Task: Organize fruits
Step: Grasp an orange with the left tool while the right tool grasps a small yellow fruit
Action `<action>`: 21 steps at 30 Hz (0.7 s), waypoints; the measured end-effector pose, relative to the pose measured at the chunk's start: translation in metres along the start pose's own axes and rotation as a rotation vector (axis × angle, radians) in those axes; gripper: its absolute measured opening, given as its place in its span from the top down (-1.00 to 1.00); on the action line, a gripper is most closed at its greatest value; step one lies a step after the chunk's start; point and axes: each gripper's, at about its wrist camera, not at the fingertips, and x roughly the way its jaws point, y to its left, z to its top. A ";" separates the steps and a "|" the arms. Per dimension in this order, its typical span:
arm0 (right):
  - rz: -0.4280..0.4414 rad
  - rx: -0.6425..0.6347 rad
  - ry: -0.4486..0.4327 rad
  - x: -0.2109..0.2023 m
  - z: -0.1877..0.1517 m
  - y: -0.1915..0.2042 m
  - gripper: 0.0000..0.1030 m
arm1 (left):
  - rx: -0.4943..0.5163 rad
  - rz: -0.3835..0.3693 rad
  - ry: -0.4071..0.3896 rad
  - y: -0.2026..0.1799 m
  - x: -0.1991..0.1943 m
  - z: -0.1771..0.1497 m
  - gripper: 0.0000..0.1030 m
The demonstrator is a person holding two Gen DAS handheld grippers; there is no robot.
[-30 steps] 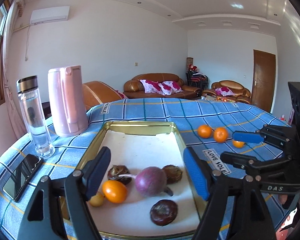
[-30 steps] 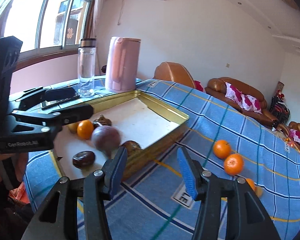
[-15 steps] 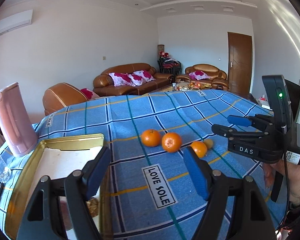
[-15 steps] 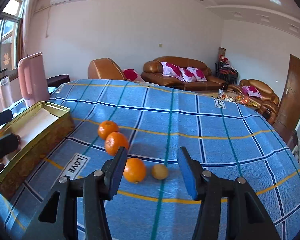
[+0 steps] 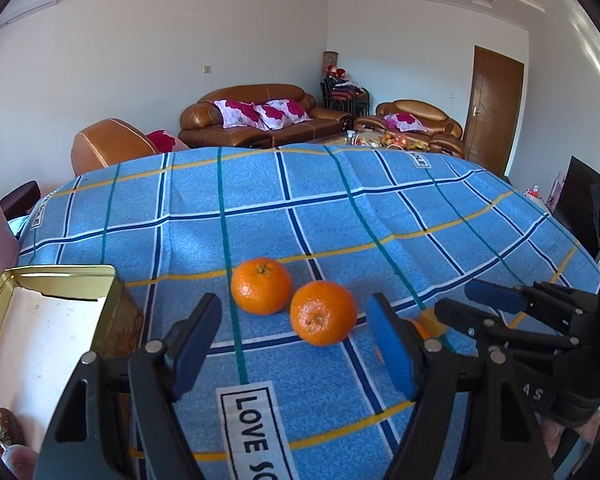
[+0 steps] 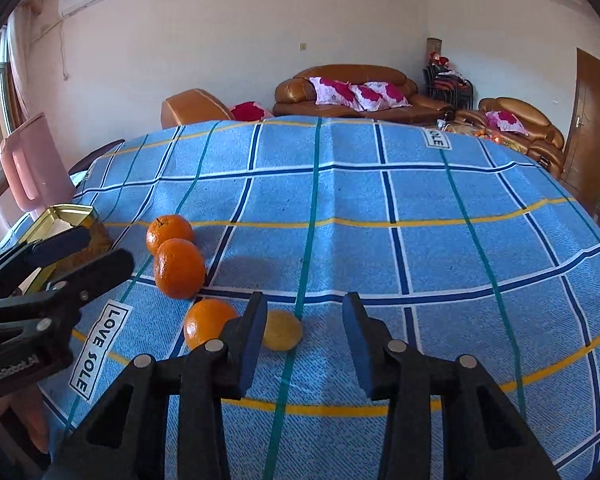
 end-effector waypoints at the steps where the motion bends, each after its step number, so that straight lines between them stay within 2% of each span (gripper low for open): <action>1: 0.010 -0.003 0.015 0.004 0.001 0.001 0.19 | -0.007 -0.006 0.016 0.000 0.007 0.001 -0.47; 9: 0.021 -0.037 0.111 0.021 0.000 0.007 0.23 | -0.004 -0.044 0.126 -0.005 0.036 0.004 -0.46; 11: 0.020 -0.053 0.140 0.026 -0.001 0.011 0.28 | -0.016 -0.060 0.162 -0.004 0.044 0.004 -0.29; 15: 0.017 -0.058 0.142 0.026 -0.002 0.011 0.33 | -0.031 -0.084 0.185 -0.002 0.051 0.004 -0.09; 16: 0.017 -0.057 0.142 0.026 -0.002 0.011 0.33 | -0.029 -0.099 0.192 -0.002 0.052 0.003 0.07; 19: 0.011 -0.063 0.140 0.024 -0.002 0.011 0.45 | -0.025 -0.106 0.191 -0.003 0.051 0.003 0.07; 21: 0.015 -0.064 0.138 0.023 -0.002 0.010 0.45 | -0.034 -0.122 0.187 -0.001 0.050 0.002 0.08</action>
